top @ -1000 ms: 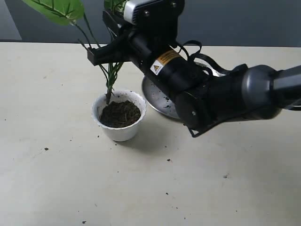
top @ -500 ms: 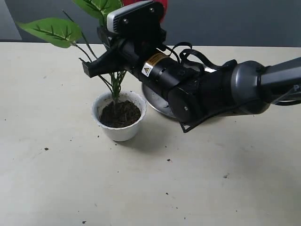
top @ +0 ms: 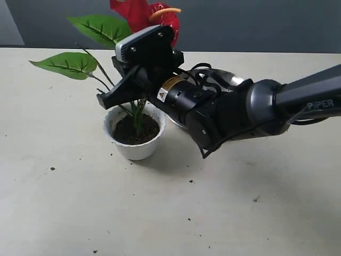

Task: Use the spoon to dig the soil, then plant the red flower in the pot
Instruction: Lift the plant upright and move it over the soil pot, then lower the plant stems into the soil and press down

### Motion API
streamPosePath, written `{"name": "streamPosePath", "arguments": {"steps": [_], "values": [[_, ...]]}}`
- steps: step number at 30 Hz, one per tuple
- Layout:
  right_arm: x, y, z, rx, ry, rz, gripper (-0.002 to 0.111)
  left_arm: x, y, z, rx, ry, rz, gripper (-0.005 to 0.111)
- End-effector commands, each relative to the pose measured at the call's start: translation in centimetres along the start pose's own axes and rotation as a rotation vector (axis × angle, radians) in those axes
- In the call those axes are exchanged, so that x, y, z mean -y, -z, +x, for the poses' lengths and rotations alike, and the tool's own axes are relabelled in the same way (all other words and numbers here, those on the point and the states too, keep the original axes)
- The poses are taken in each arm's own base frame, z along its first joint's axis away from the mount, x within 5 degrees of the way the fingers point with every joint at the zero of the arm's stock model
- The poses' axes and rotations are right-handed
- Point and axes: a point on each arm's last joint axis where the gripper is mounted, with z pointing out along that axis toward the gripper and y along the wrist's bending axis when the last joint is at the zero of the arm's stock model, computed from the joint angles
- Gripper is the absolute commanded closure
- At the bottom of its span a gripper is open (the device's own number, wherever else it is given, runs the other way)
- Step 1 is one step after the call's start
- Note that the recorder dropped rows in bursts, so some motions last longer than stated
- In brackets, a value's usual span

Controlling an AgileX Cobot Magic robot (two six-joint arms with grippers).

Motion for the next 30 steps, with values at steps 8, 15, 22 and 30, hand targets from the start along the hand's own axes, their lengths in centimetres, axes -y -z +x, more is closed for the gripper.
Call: {"name": "streamPosePath", "arguments": {"steps": [8, 15, 22, 30], "values": [[-1.2, 2.0, 3.4, -0.136, -0.036, -0.032, 0.108, 0.0, 0.0, -0.1, 0.015, -0.003, 0.006, 0.106], [-1.3, 2.6, 4.2, -0.158, -0.119, -0.034, 0.108, 0.0, 0.0, -0.1, 0.015, -0.003, 0.006, 0.106], [-1.7, 2.7, 4.6, -0.213, -0.179, -0.060, 0.108, 0.0, 0.0, -0.1, 0.015, -0.003, 0.006, 0.106], [-2.3, 2.8, 5.0, -0.254, -0.172, -0.069, 0.108, 0.0, 0.0, -0.1, 0.015, -0.003, 0.006, 0.106]]}}
